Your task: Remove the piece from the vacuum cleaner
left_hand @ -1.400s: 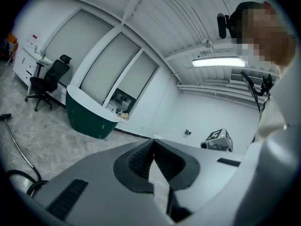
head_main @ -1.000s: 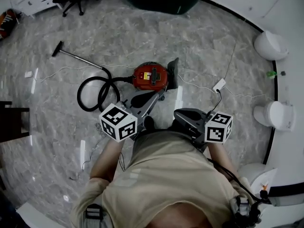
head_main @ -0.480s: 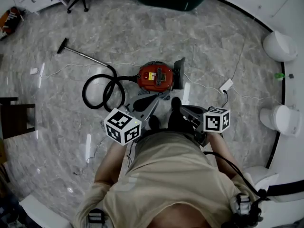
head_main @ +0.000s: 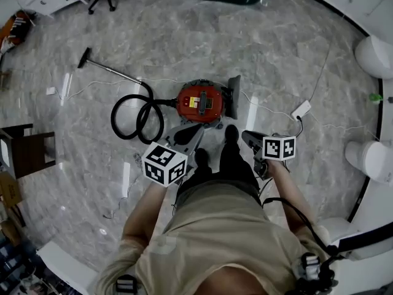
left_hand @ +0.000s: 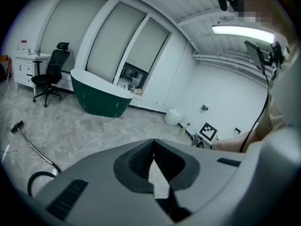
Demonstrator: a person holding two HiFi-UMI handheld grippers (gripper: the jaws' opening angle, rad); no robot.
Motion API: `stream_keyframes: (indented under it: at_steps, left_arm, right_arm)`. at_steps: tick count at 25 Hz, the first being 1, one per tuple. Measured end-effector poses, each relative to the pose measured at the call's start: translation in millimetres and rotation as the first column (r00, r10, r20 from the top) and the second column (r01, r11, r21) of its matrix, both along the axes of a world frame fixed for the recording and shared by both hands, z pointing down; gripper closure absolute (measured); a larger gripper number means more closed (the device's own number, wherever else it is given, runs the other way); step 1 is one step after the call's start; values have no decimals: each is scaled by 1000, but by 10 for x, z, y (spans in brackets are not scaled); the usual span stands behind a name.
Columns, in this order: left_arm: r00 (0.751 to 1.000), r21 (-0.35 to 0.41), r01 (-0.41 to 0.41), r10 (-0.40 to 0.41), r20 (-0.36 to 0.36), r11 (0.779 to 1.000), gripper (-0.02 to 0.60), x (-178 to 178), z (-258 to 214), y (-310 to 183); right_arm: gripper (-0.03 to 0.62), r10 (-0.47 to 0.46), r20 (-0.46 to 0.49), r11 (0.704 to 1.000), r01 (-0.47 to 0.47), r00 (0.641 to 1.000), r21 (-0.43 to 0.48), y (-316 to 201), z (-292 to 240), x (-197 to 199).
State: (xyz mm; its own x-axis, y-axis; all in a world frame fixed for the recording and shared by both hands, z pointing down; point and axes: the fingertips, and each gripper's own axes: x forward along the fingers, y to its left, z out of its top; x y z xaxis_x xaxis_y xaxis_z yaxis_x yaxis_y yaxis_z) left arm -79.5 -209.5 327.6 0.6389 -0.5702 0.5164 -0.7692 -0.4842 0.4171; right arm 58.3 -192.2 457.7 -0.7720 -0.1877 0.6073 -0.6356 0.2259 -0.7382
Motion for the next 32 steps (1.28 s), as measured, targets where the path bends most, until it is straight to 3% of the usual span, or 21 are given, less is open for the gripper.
stream_keyframes:
  at_steps: [1, 4, 5, 6, 9, 17, 21, 25, 32]
  left_arm:
    - [1000, -12, 7, -7, 11, 1000, 578, 26, 66, -51]
    - [999, -46, 13, -11, 43, 999, 577, 119, 294, -183]
    - [998, -57, 11, -7, 58, 998, 578, 142, 387, -226]
    - [997, -67, 10, -5, 74, 998, 578, 157, 486, -273]
    - [994, -95, 14, -3, 111, 995, 577, 194, 819, -397]
    - [989, -157, -1, 24, 145, 988, 577, 318, 1646, -580]
    - [995, -208, -2, 23, 99, 978, 578, 373, 2012, -547]
    - [996, -266, 9, 15, 86, 964, 578, 366, 2458, -383]
    - [990, -262, 115, -88, 110, 958, 578, 189, 2902, -478]
  right_arm:
    - [588, -11, 17, 999, 11, 1000, -31, -45, 104, 28]
    - [449, 16, 133, 989, 4, 991, -149, -227, 360, 46]
    - [389, 30, 143, 986, -6, 989, -167, -314, 463, 59]
    - [375, 31, 125, 986, -10, 992, -167, -404, 586, 85]
    - [373, -14, 16, 991, 16, 1000, -132, -627, 988, 176]
    - [373, -77, -128, 984, 54, 989, -172, -918, 1964, 269]
    - [373, -62, -158, 973, 25, 985, -227, -1055, 2493, 262]
    - [372, -76, -233, 976, 25, 970, -216, -1150, 3004, 187]
    - [372, -11, -261, 981, -40, 965, -189, -1434, 3550, 92]
